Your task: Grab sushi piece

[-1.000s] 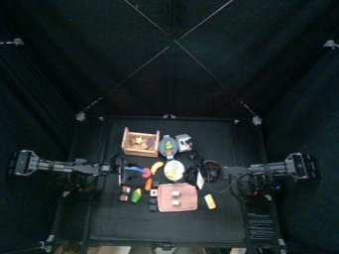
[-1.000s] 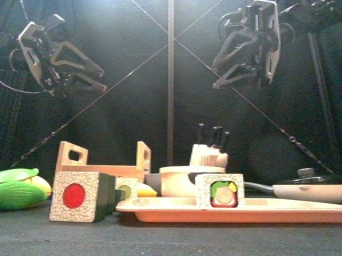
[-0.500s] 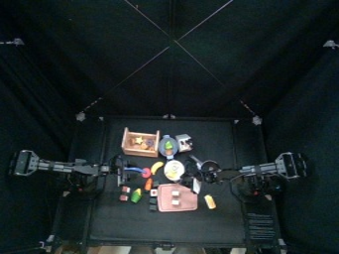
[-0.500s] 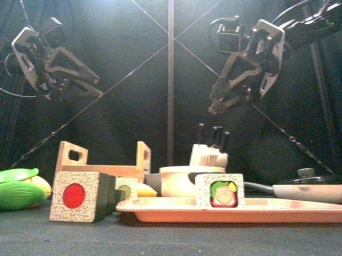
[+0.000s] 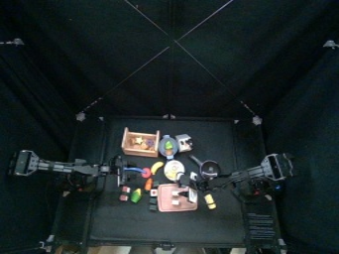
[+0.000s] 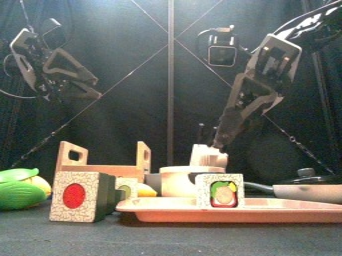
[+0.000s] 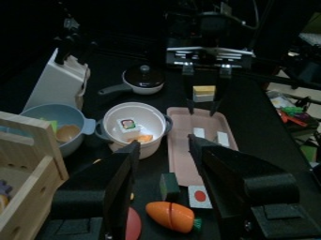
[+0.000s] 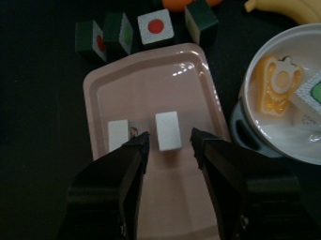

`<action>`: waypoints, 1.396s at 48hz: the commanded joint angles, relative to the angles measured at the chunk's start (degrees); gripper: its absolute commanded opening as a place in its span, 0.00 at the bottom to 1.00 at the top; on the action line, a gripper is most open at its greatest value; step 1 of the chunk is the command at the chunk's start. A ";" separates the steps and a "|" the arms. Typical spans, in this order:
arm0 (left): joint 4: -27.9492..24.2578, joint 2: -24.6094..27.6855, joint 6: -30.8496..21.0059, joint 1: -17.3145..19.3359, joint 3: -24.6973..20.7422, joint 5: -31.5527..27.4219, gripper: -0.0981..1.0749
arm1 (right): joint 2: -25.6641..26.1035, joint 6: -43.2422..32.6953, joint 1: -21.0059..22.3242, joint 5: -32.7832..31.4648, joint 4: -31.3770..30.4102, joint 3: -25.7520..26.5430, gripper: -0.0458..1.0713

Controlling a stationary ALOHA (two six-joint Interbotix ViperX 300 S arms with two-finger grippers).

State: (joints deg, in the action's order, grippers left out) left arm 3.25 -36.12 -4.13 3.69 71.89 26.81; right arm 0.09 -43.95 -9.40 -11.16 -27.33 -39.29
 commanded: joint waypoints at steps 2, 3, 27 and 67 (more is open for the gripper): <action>-0.18 0.09 0.00 0.09 -0.53 0.18 0.80 | -0.53 0.26 -1.32 -5.71 -0.26 3.52 0.75; -0.09 0.09 0.09 0.09 -0.53 0.18 0.80 | -0.70 0.26 -1.49 -6.33 -0.35 3.69 0.75; -0.09 0.09 0.00 0.09 -0.53 -0.18 0.80 | -4.31 0.18 -2.55 -7.21 -0.26 5.36 0.74; 0.00 0.09 -0.09 0.35 -0.35 -0.18 0.80 | -1.58 0.26 -3.25 -13.01 -2.72 8.53 0.57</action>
State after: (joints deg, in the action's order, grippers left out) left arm 3.25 -36.04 -4.22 3.87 72.16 26.37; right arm -4.04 -43.68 -12.48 -24.17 -29.88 -32.08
